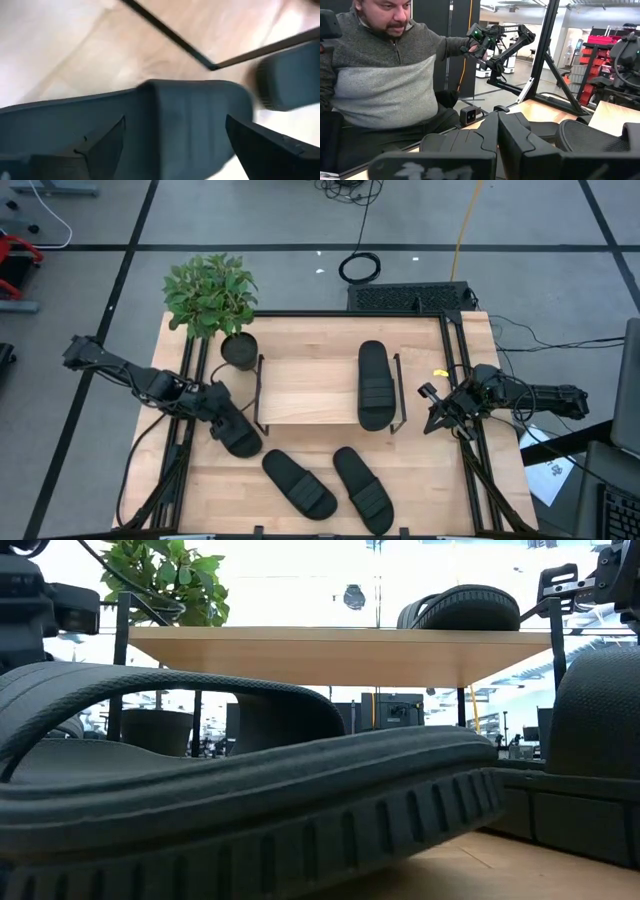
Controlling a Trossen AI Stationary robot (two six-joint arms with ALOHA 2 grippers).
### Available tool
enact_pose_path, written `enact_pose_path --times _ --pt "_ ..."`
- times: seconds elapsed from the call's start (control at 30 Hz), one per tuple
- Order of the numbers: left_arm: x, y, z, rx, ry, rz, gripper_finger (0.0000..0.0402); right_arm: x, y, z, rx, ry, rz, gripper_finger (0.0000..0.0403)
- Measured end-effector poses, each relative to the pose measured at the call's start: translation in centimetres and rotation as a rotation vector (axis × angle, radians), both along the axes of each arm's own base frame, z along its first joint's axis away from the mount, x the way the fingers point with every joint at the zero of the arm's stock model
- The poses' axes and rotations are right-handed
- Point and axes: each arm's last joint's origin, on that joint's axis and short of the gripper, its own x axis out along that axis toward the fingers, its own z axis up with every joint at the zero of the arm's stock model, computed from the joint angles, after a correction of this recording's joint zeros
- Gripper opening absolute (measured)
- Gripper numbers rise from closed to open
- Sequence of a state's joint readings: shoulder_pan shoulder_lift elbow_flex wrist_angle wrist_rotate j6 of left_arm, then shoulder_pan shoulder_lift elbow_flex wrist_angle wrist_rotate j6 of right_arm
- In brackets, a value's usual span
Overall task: Pick and place slides into the shelf
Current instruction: Put the black slipper on the shelf
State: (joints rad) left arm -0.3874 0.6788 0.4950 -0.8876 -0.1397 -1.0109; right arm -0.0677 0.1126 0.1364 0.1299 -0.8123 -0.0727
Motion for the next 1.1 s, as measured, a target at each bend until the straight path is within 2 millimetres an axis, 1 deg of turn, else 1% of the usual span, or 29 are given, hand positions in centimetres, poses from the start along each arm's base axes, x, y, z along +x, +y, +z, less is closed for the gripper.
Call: enact_pose_path --times 0.13,0.37,0.5,0.67,0.83,0.9,0.97,1.03,1.1 --pt "-0.4 0.1 -0.4 -0.007 0.073 0.022 0.0348 0.0 0.0 0.0 0.0 0.0 -0.001 0.0" --pt "0.0 -0.2 -0.2 -0.054 0.039 0.003 0.0349 0.0 0.0 0.0 0.0 0.0 -0.003 0.0" --pt "0.2 -0.2 -0.3 -0.043 0.038 0.005 0.0349 0.1 0.0 -0.3 0.001 0.003 -0.003 0.0" --pt "0.6 -0.5 -1.7 -0.064 0.065 -0.018 0.0349 0.1 0.0 -0.4 0.001 0.005 -0.004 0.0" --pt "1.3 -1.1 -3.5 -0.15 -0.012 -0.097 0.0346 0.1 0.0 -0.3 0.0 -0.008 -0.001 0.0" --pt "1.5 -1.2 -3.7 -0.168 -0.044 -0.137 0.033 0.1 0.0 -0.3 0.0 -0.008 -0.001 0.0" --pt "1.5 -1.2 -3.7 -0.168 -0.042 -0.14 0.0297 0.1 0.0 -0.3 -0.001 -0.009 -0.001 0.0" --pt "1.5 -1.2 -3.7 -0.17 -0.039 -0.145 0.0246 0.1 0.0 -0.3 -0.002 -0.009 -0.003 0.0" --pt "1.5 -1.3 -3.6 -0.186 -0.04 -0.169 0.0183 0.1 0.0 -0.3 -0.002 -0.01 -0.003 0.0"
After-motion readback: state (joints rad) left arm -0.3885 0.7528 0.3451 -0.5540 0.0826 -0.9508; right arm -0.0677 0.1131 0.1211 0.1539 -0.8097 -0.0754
